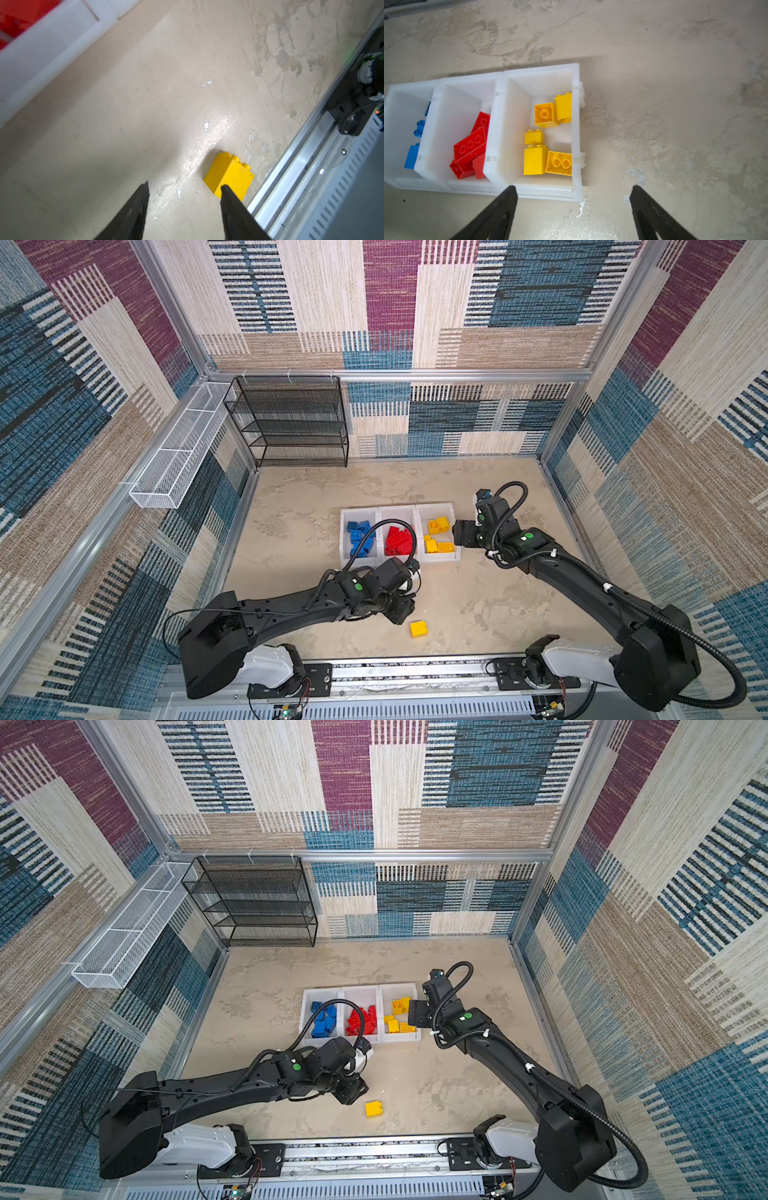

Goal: Sort the legos into containers by color
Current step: 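Grasp the yellow brick with the left gripper while the right gripper withdraws, then carry the yellow brick into the yellow compartment and release it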

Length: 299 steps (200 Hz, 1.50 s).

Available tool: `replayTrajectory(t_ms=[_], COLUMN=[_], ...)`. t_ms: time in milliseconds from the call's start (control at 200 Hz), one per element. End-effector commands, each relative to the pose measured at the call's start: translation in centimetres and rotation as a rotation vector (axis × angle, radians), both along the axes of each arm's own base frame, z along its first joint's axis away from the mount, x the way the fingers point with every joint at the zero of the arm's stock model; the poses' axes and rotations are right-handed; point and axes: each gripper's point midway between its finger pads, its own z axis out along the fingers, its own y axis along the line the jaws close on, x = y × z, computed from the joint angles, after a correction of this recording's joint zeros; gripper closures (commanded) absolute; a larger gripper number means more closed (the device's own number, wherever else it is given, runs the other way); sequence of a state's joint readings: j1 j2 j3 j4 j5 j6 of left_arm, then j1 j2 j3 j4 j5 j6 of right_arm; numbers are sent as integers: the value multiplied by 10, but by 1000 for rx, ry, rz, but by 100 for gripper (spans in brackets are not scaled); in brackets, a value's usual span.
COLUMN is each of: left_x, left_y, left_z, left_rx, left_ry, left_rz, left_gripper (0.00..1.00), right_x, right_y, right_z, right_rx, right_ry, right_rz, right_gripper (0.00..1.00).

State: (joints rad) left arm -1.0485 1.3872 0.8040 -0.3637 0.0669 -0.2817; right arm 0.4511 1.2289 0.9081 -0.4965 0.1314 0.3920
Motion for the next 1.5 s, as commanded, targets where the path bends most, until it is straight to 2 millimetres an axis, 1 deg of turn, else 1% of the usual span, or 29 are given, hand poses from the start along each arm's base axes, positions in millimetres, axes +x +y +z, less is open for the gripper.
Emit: replayTrajectory(t_ms=[0,105,301,446,581,741,791,887,947,1007,1097,1187,1242,1267,1282,1327,1417,1478,1493], left_x=[-16,-29,-51,-53,-52,-44,-42,-35,-23,-5,34,80,105,116,123,141,172,185,188], left_y=[-20,-29,-40,-39,-40,-38,-39,-46,-51,-59,-70,-81,-87,-92,-92,-99,-106,-112,-114], left_z=[-5,-16,-29,-43,-47,-50,-49,-40,-28,-13,14,42,52,60,58,63,59,54,55], left_rx=[14,50,105,169,181,214,213,187,166,134,71,2,-23,-44,-43,-57,-36,-26,-30], left_ry=[-13,6,28,36,44,19,12,-13,-41,-75,-128,-188,-214,-229,-229,-244,-256,-248,-251], left_rz=[-179,-249,-375,-388,-385,-355,-347,-323,-301,-266,-189,-103,-61,-46,-37,-17,23,30,32], left_gripper=[41,41,40,41,48,65,69,72,72,72,72,72,72,72,72,72,73,73,73], right_x=[-2,-4,-7,-8,-9,-10,-10,-10,-10,-9,-10,-11,-12,-12,-12,-13,-15,-16,-16], right_y=[-4,-10,-12,-12,-13,-17,-18,-22,-26,-30,-35,-37,-38,-38,-38,-36,-35,-34,-34], right_z=[6,7,3,2,1,4,6,13,19,25,33,37,39,40,40,41,41,41,42], right_rx=[40,44,51,57,55,53,54,51,48,50,58,61,66,69,71,78,87,96,99], right_ry=[-21,-24,-13,-10,-10,-20,-26,-44,-61,-78,-101,-113,-118,-120,-120,-122,-118,-117,-118], right_rz=[-16,-28,-28,-27,-30,-41,-43,-54,-65,-76,-85,-86,-85,-84,-82,-76,-71,-65,-66], right_gripper=[12,12,12,12,12,13,13,14,14,14,14,15,15,15,15,15,15,15,15])
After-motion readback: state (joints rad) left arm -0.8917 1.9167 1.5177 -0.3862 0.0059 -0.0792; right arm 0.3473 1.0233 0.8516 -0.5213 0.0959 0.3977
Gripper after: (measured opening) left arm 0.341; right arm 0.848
